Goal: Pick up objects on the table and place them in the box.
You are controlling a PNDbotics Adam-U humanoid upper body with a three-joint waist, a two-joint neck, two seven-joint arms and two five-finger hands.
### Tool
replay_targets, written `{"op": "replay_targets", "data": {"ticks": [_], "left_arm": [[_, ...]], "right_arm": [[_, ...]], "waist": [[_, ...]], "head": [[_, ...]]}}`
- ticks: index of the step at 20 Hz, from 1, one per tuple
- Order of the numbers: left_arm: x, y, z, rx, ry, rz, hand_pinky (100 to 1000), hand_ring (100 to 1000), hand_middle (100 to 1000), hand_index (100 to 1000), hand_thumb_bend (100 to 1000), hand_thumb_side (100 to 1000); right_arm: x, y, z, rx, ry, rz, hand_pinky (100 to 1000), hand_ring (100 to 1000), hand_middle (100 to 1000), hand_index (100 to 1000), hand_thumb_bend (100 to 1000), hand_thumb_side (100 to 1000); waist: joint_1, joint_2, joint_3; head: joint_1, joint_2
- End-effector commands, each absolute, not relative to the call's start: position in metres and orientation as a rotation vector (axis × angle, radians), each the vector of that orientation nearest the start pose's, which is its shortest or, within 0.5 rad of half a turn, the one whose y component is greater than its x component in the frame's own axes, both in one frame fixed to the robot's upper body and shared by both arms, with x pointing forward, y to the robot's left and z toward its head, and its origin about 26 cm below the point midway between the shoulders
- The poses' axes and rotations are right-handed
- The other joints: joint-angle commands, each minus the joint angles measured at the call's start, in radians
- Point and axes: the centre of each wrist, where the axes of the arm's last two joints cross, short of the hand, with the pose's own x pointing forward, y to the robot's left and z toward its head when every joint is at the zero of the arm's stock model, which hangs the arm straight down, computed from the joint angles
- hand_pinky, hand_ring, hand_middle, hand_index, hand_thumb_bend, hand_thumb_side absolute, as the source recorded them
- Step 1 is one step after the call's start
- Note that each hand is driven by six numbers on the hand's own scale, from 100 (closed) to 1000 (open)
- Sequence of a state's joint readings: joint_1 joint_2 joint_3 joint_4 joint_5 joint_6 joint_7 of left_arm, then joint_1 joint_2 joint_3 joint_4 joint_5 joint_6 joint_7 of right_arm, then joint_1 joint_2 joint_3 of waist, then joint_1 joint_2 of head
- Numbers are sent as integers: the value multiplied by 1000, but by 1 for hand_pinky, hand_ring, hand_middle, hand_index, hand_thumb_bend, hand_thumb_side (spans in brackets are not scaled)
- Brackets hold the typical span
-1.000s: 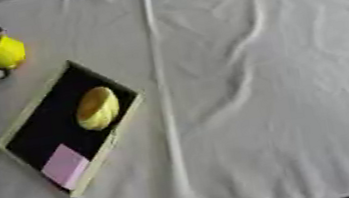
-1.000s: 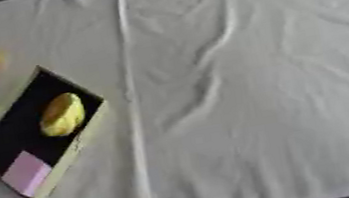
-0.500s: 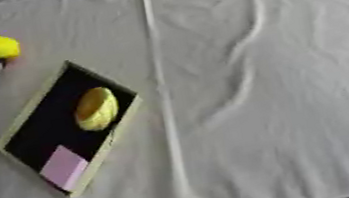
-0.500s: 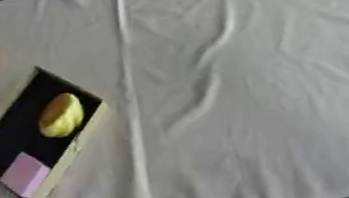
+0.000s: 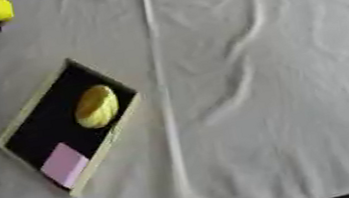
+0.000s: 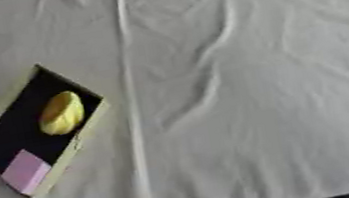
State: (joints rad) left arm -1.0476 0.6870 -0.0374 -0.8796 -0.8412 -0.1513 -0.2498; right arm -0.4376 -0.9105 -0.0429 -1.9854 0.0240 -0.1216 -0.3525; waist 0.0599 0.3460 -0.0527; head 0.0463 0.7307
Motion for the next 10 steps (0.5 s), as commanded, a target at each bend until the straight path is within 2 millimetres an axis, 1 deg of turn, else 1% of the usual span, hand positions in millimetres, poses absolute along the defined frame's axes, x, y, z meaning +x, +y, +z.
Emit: {"op": "replay_targets", "data": {"ticks": [1,5,10], "left_arm": [[440,380,330,1259,-1590,-1214,647,529,436,503,148,100],[408,353,334,1185,-1728,-1358,646,531,437,508,131,100],[356,314,325,1111,-1850,-1501,645,521,440,514,115,100]], "right_arm": [[284,-327,326,1063,3240,-702,923,850,732,824,100,100],[284,-327,327,1054,3238,-707,923,849,730,824,100,100],[284,-326,328,1040,3234,-710,923,849,729,822,100,100]], "waist": [[-3,-27,5],[-3,-24,11],[-5,-20,14]], "head": [[-7,6],[-13,5],[-15,5]]}}
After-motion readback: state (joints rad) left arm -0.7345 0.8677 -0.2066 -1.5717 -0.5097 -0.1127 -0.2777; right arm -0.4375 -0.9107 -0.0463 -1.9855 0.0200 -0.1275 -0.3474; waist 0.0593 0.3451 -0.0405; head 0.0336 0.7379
